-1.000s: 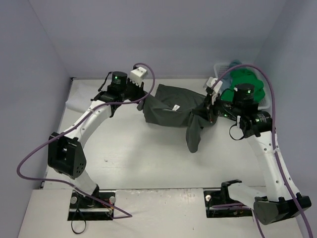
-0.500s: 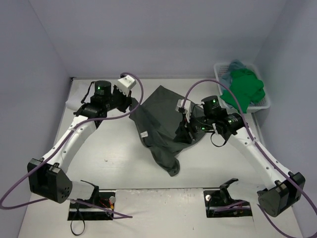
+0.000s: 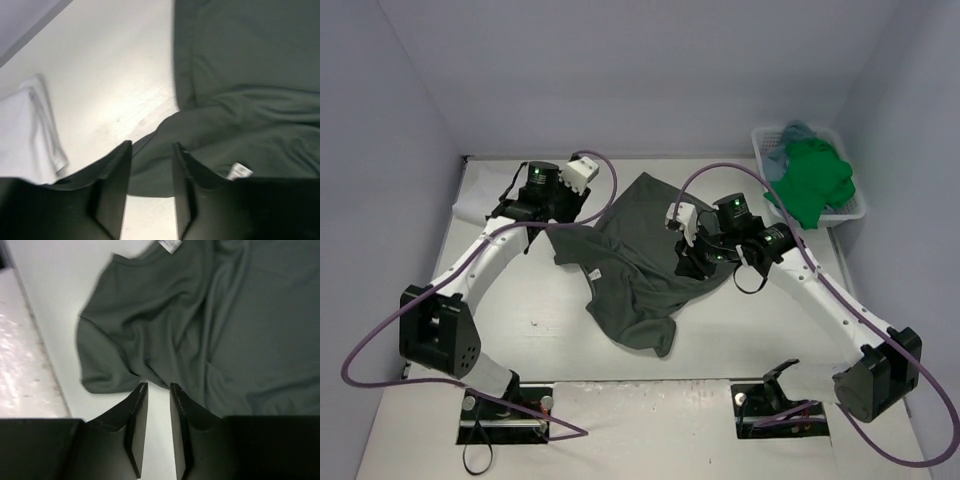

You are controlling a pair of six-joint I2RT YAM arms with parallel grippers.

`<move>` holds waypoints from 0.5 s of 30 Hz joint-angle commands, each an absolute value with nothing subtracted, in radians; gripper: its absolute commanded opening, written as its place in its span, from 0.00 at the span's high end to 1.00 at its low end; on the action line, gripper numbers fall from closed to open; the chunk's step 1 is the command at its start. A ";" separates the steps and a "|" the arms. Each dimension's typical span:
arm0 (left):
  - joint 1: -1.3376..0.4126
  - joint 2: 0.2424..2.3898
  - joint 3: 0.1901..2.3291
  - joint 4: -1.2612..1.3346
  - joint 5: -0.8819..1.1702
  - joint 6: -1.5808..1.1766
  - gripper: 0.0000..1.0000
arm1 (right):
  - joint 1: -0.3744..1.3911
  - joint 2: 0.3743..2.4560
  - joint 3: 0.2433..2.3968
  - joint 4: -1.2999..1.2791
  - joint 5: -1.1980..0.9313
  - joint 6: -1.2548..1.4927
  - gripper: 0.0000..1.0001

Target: Fold and stack the t-shirts

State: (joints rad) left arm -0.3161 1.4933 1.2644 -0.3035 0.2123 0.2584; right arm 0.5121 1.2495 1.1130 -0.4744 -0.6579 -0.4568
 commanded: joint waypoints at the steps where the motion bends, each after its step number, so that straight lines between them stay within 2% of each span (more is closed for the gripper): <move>1: -0.278 1.545 1.376 -0.264 0.045 0.264 0.65 | 0.517 1.308 1.147 -0.423 -0.482 -0.518 0.81; 2: -0.273 1.560 1.391 -0.267 0.020 0.264 0.61 | 0.515 1.319 1.153 -0.419 -0.457 -0.518 0.84; 7: -0.267 1.579 1.431 -0.310 0.000 0.207 0.55 | 0.500 1.390 1.163 -0.361 -0.335 -0.489 0.94; 10: -0.270 1.548 1.419 -0.337 0.188 0.155 0.55 | 0.457 1.458 1.180 -0.310 -0.243 -0.450 1.00; 15: -0.275 1.545 1.402 -0.359 0.415 0.072 0.56 | 0.370 1.568 1.226 -0.242 -0.268 -0.443 1.00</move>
State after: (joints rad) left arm -0.2676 1.6005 1.3632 -0.3553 0.2462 0.1463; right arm 0.4088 1.5311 1.1648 -0.3328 -0.3046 -0.4599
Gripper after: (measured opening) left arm 0.444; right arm 0.002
